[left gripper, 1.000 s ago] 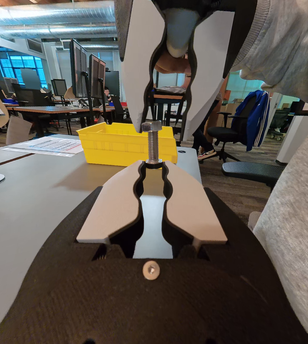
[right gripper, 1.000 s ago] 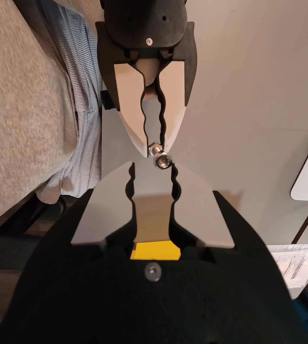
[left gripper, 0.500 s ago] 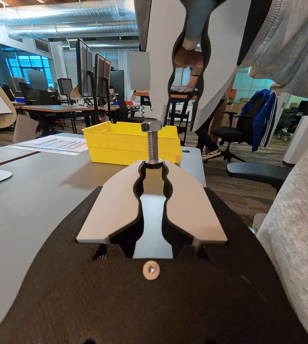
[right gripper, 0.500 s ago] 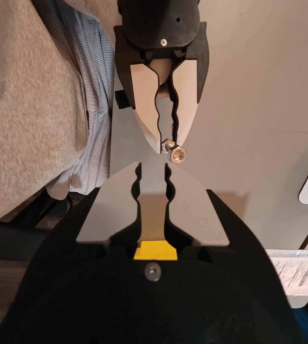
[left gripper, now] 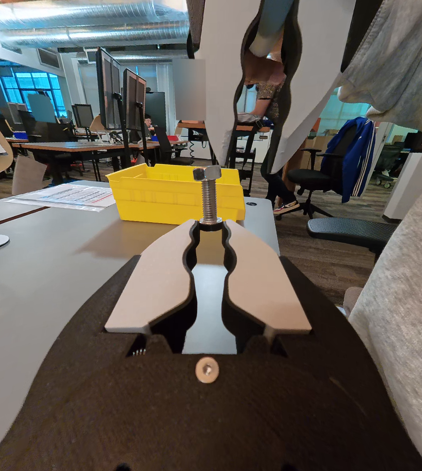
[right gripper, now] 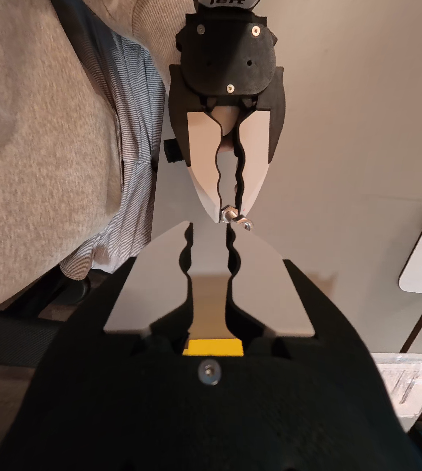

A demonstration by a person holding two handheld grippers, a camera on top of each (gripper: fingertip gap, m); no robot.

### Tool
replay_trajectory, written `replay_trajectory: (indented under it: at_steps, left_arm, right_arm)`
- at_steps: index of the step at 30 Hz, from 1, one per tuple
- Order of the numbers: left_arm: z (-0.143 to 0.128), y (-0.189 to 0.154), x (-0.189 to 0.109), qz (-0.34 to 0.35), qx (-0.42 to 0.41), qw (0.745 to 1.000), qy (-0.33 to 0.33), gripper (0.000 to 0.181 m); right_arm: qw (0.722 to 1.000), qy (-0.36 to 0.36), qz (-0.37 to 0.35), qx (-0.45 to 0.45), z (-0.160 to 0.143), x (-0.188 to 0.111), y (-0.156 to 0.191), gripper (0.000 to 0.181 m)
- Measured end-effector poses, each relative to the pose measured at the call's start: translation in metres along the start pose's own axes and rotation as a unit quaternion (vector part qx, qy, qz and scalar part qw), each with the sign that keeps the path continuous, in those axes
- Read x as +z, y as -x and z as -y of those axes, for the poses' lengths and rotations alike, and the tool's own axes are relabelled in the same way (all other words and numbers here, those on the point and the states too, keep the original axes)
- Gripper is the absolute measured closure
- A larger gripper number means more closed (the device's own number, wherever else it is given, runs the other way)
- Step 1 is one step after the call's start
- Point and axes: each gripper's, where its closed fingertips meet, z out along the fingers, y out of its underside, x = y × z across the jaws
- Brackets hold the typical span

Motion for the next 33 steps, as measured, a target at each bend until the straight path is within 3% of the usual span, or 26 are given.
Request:
replay_trajectory:
  at_steps: [14,23,33]
  left_arm:
    - [0.003,-0.006,0.0,-0.015,0.011,1.0,-0.005,0.164]
    - [0.004,-0.032,0.0,-0.082,0.027,0.996,-0.014,0.164]
    - [0.006,-0.039,-0.001,-0.105,0.021,0.994,-0.021,0.164]
  right_arm:
    - [1.0,-0.017,-0.015,-0.012,0.004,-0.008,-0.009,0.157]
    - [0.996,-0.029,0.06,-0.053,0.005,-0.008,0.013,0.144]
    - [0.995,-0.013,0.062,-0.078,0.001,-0.004,0.016,0.162]
